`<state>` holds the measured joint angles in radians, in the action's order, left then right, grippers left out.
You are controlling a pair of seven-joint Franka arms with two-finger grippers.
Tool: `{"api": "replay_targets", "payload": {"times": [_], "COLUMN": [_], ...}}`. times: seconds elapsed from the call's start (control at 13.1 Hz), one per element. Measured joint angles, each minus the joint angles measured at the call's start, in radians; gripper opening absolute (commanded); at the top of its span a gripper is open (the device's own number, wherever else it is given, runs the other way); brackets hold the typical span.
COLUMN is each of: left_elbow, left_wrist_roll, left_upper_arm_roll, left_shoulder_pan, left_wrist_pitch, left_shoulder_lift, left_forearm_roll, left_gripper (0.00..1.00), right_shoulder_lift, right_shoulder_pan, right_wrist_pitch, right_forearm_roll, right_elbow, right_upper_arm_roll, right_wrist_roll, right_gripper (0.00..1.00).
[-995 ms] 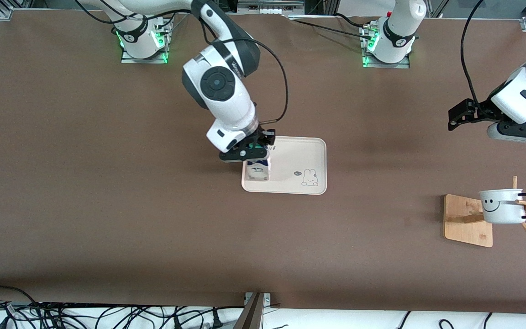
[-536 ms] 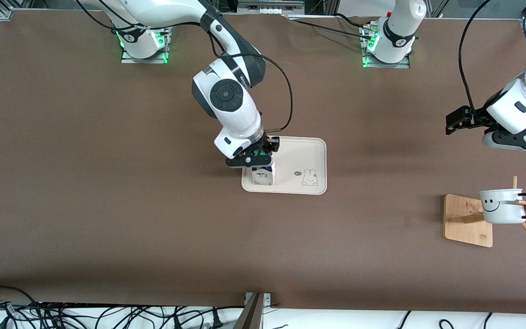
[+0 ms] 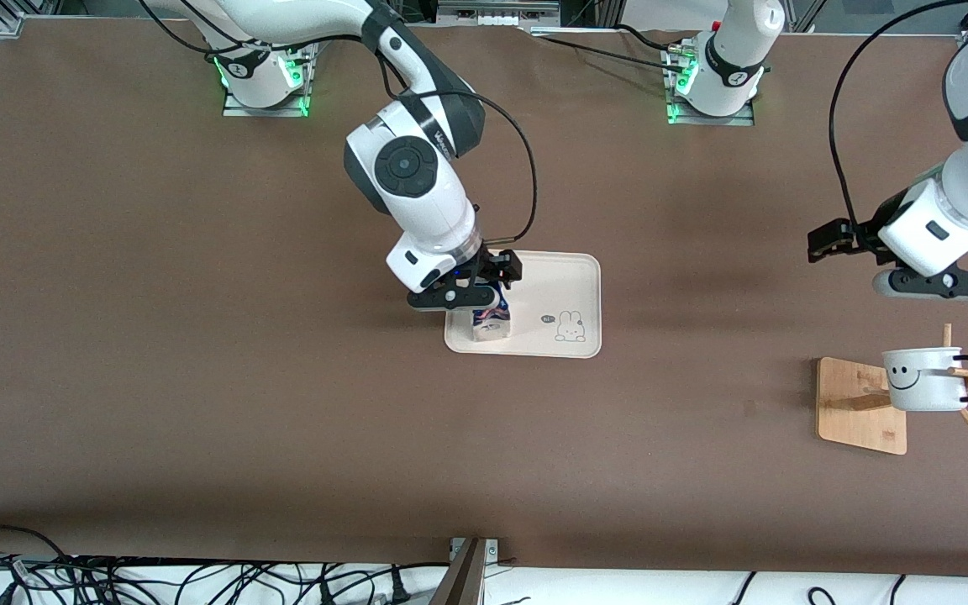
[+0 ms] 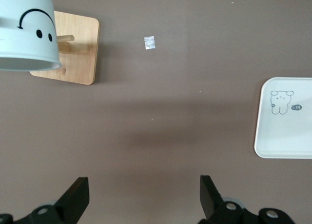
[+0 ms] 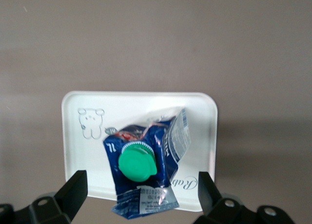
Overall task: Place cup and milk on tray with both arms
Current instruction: 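Release the carton and withdraw the right gripper while the left gripper approaches the mug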
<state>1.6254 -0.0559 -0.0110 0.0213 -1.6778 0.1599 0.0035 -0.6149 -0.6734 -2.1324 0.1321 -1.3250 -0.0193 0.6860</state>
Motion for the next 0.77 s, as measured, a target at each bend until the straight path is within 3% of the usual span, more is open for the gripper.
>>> {"api": "replay_targets", "payload": {"times": [0.31, 0.46, 0.61, 0.77], "left_elbow": [-0.011, 0.014, 0.076, 0.176], "left_wrist_roll": [-0.204, -0.233, -0.267, -0.295], "left_upper_arm_roll": [0.003, 0.002, 0.003, 0.003], "left_shoulder_pan": [-0.012, -0.013, -0.017, -0.024], "left_wrist_pitch": [-0.048, -0.148, -0.231, -0.375], "left_shoulder_lift": [0.031, 0.028, 0.009, -0.028], "left_forearm_roll": [0.009, 0.04, 0.045, 0.047], "left_gripper": [1.0, 1.0, 1.0, 1.0], "right_shoulder_lift": [0.138, 0.183, 0.221, 0.272], "right_shoulder_pan": [0.109, 0.219, 0.334, 0.383], "right_wrist_pitch": [0.093, 0.218, 0.333, 0.451], "right_forearm_roll": [0.0, 0.0, 0.004, 0.008], "right_elbow": [0.01, 0.01, 0.01, 0.006], "right_upper_arm_roll": [0.018, 0.03, 0.048, 0.101], "right_wrist_roll": [-0.015, -0.173, -0.372, -0.479], "right_gripper": [1.0, 1.0, 1.0, 1.0]}}
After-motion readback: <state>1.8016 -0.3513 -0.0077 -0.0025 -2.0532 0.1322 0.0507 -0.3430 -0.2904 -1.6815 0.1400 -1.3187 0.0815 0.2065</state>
